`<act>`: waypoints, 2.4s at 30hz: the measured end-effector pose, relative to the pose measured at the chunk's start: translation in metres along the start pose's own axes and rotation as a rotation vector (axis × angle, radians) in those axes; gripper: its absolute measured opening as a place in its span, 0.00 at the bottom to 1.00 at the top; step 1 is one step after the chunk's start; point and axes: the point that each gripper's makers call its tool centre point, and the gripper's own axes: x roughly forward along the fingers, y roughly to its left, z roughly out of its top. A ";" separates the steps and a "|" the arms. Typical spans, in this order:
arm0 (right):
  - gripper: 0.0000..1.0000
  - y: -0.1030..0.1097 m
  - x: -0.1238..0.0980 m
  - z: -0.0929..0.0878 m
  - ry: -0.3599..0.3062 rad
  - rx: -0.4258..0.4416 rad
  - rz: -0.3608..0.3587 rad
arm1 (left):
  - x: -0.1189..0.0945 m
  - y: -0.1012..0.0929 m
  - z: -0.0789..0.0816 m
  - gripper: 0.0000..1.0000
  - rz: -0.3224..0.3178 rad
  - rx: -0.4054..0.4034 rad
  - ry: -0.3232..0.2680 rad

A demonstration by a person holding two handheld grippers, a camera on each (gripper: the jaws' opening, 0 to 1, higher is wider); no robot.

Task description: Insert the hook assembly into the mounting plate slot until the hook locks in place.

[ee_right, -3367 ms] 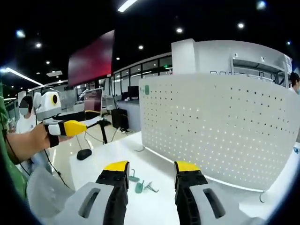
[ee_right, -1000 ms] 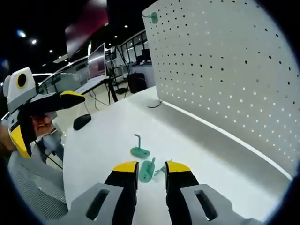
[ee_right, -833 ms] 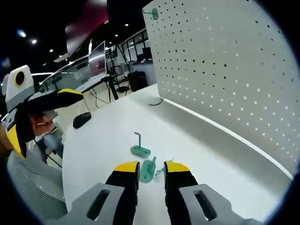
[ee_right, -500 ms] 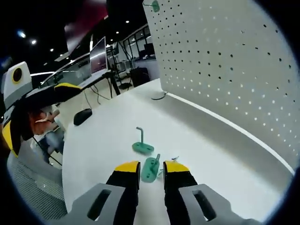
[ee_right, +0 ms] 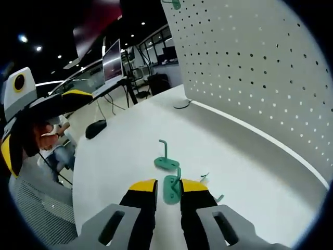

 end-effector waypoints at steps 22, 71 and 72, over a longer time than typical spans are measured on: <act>0.07 -0.011 0.012 0.011 0.033 -0.078 -0.010 | 0.000 0.005 -0.001 0.70 0.005 -0.013 -0.003; 0.02 -0.009 -0.067 0.083 -0.105 -0.049 -0.097 | 0.023 -0.011 0.030 0.58 0.010 0.128 -0.037; 0.02 -0.009 -0.070 0.085 -0.110 -0.051 -0.101 | 0.025 -0.011 0.033 0.57 0.020 0.138 -0.040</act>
